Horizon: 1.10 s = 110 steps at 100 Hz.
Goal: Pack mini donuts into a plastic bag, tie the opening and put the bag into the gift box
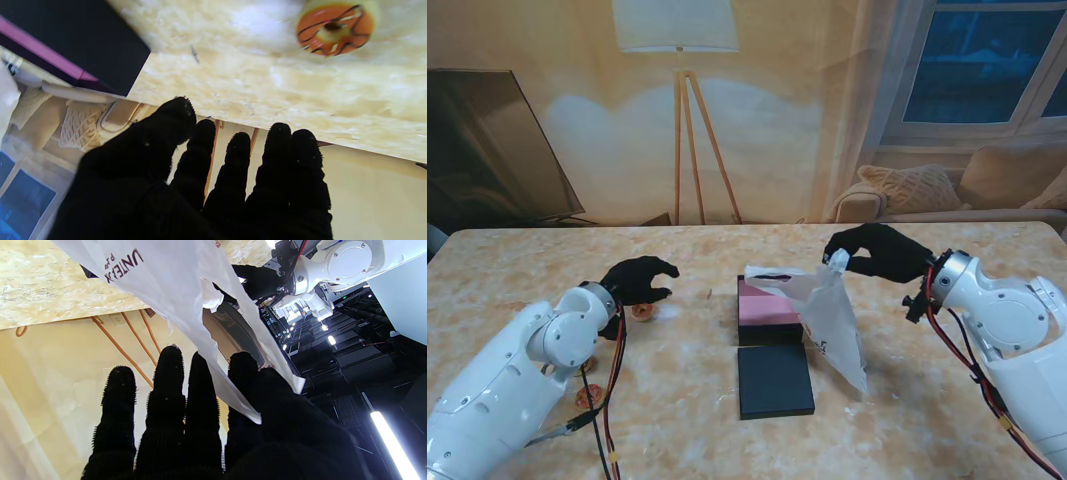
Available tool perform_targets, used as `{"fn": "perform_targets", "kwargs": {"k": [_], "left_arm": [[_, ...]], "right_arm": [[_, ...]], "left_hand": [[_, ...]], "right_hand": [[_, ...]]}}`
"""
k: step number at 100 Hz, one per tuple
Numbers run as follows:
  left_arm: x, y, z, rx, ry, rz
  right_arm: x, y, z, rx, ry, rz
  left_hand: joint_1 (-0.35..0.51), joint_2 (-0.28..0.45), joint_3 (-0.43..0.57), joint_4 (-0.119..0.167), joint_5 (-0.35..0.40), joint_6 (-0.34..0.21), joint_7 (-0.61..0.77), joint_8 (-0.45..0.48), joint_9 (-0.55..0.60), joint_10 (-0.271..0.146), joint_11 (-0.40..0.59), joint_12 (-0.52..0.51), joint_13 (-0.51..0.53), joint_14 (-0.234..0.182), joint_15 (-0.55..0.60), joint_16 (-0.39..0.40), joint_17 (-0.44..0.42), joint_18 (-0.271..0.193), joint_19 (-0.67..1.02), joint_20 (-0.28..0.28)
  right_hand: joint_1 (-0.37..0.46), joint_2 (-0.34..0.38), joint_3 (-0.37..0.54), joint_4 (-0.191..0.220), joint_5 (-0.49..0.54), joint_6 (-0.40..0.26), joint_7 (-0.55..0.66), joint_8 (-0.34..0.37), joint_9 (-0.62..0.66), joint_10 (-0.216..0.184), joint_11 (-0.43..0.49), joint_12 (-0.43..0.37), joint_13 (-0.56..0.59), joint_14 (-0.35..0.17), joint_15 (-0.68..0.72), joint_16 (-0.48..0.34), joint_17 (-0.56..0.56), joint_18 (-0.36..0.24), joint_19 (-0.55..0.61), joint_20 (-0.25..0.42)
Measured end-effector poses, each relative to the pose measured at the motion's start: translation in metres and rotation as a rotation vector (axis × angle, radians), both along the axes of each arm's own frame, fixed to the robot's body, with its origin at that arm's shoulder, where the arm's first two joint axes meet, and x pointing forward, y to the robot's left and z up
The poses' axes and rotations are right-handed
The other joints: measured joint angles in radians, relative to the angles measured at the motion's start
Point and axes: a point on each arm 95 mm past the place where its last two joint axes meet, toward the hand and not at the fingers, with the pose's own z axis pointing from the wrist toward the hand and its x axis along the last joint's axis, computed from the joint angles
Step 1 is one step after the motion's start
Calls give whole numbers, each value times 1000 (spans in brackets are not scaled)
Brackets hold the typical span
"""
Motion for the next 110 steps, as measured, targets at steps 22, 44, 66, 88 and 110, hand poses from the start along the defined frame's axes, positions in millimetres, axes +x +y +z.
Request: {"fn": "perform_targets", "kwargs": {"k": [22,44,66,88,110], "left_arm": [[2,17,-13,107,25,-37],[0,33,-17,121,60,-44],[-2,50,-27,179,82,-55],[-4,59,-35,221,128,-65],[1,62,-50,208,88,-4]], "right_arm": [[-4,2,2,29,23,19],[-7,2,3,28,31,28],[-11,4,5,28,47,47],[-12,4,4,13,57,59],[-15,4,4,12,53,60]], "left_hand": [[-60,-78,71,-10,-72,-80,0,-37,-54,-78,-44,-56,-28,-14,-96,-76,-29,0,-88,0],[-88,-152,122,-24,-119,-120,1,-61,-91,-109,-69,-83,-45,-32,-160,-140,-51,0,-163,-16],[-109,-240,192,-34,-157,-171,6,-74,-117,-130,-73,-93,-50,-34,-161,-147,-59,4,-184,-17],[-123,-278,258,-46,-167,-180,6,-76,-127,-145,-72,-64,-42,-68,-140,-105,-46,5,-184,-17],[-123,-303,281,-48,-180,-191,6,-90,-127,-168,-22,26,6,-91,-55,35,-30,4,-157,-3]], "right_hand": [[0,0,0,0,0,0,0,0,0,0,0,0,0,0,0,0,0,0,0,0],[0,0,0,0,0,0,0,0,0,0,-1,0,0,0,0,0,0,0,0,0],[0,0,0,0,0,0,0,0,0,0,-2,0,0,0,0,0,0,0,0,0],[0,0,0,0,0,0,-2,0,0,0,-13,0,0,0,0,0,0,0,0,0],[0,0,0,0,8,0,-12,10,0,0,-13,1,0,0,0,0,0,0,0,0]]}}
